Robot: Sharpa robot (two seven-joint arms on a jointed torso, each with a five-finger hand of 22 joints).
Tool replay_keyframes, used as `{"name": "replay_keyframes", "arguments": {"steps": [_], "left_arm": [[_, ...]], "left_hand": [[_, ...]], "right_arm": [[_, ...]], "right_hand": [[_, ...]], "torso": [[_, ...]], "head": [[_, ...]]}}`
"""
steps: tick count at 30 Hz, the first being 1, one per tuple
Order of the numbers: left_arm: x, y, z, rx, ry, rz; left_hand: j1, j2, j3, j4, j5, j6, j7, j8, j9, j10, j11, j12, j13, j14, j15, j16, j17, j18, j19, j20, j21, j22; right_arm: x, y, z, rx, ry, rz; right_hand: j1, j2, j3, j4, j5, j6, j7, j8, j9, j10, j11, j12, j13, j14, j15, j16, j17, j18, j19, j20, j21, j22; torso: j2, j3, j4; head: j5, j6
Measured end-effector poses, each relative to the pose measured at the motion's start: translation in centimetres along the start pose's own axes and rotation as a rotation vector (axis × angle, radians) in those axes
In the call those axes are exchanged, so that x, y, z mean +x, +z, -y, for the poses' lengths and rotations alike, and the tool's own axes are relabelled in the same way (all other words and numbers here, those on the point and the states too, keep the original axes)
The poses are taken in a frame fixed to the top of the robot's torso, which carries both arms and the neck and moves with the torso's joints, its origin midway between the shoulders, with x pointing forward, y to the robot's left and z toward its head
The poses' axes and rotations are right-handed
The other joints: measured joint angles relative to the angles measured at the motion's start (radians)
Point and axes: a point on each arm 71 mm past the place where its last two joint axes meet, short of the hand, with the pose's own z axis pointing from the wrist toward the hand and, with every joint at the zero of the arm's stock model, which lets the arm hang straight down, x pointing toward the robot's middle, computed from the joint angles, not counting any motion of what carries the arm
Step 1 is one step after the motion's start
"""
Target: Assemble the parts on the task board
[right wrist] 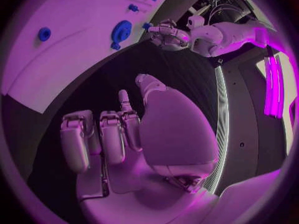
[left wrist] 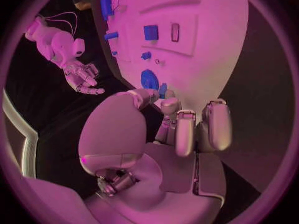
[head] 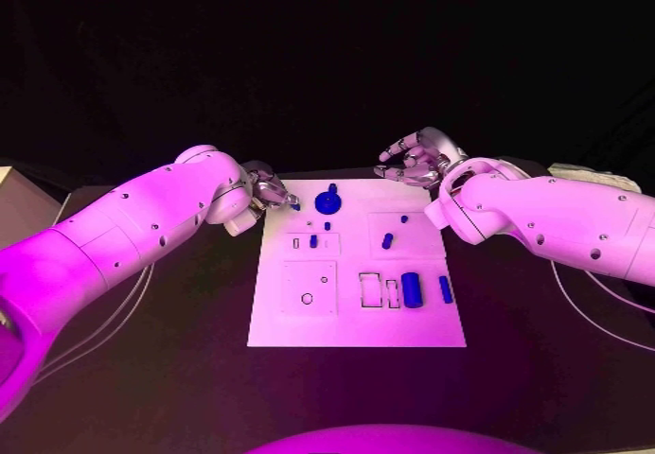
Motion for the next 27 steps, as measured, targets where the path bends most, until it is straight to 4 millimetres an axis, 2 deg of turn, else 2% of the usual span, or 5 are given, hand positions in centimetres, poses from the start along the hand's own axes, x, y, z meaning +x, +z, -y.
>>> {"name": "replay_keyframes", "arguments": {"steps": [2,3,9,19,27], "left_arm": [[0.0,-0.3,0.0,0.007,0.000,-0.004],[-0.1,-0.6,0.0,0.014,0.002,-0.006],[0.0,-2.0,0.1,0.042,0.010,-0.021],[0.9,-3.7,0.4,0.075,0.044,-0.040],[2.6,-3.9,-0.1,0.069,0.089,-0.047]], "left_hand": [[-0.005,0.002,0.000,0.000,0.016,0.006,-0.001,0.001,0.000,0.005,-0.003,0.001,0.001,-0.001,-0.001,0.001,0.000,0.000,0.007,0.000,0.001,0.000],[-0.012,-0.002,0.000,0.000,0.028,0.012,-0.001,0.001,0.021,0.013,-0.005,0.006,0.008,-0.001,-0.001,0.004,0.000,0.000,0.007,0.000,0.001,0.000],[-0.014,-0.003,-0.003,-0.003,0.047,0.013,-0.001,0.001,0.038,0.017,-0.008,0.006,0.013,0.002,-0.003,0.004,0.000,0.000,0.011,-0.004,0.005,0.001],[-0.020,-0.010,-0.003,-0.003,0.060,0.018,-0.004,0.005,0.042,0.023,-0.009,0.010,0.017,-0.001,-0.008,0.008,0.000,0.000,0.011,-0.004,0.005,0.001],[-0.023,-0.013,-0.003,-0.003,0.066,0.020,-0.005,0.005,0.042,0.023,-0.009,0.010,0.019,-0.001,-0.008,0.008,0.000,0.000,0.014,-0.007,0.009,0.001]], "right_arm": [[-0.1,0.0,0.1,0.002,-0.001,0.002],[-0.1,0.0,0.1,0.003,-0.001,0.003],[-0.4,0.0,0.4,0.009,-0.004,0.008],[-0.6,0.0,0.8,0.017,-0.007,0.014],[-0.6,0.0,0.9,0.018,-0.007,0.014]], "right_hand": [[0.000,0.000,0.000,0.000,0.000,0.000,0.000,0.000,0.000,0.000,0.000,0.000,0.000,0.000,0.000,0.000,0.000,0.000,0.000,0.000,0.000,0.000],[0.000,0.000,0.000,0.000,0.000,0.000,0.000,0.000,0.000,0.000,0.000,0.000,0.000,0.000,0.000,0.000,0.000,0.000,0.000,0.000,0.000,0.000],[0.000,0.000,0.000,0.000,0.000,0.000,0.000,0.000,0.000,0.000,0.000,0.000,0.000,0.000,0.000,0.000,0.000,0.000,0.000,0.000,0.000,0.000],[0.000,0.000,0.000,0.000,0.000,0.000,0.000,0.000,0.000,0.000,0.000,0.000,0.000,0.000,0.000,0.000,0.000,0.000,0.000,0.000,0.000,0.000],[-0.004,-0.004,0.000,0.000,0.000,0.000,0.000,0.000,0.000,0.000,0.000,0.004,0.000,0.000,0.000,0.000,0.000,0.000,0.000,0.000,0.000,0.000]], "torso": [[-0.003,-0.0005,0.0012],[-0.004,-0.0009,0.0017],[-0.013,-0.0040,0.0067],[-0.023,-0.0088,0.0128],[-0.024,-0.0095,0.0137]], "head": [[0.000,-0.001],[0.000,-0.002],[0.000,-0.006],[0.001,-0.015],[0.004,-0.019]]}}
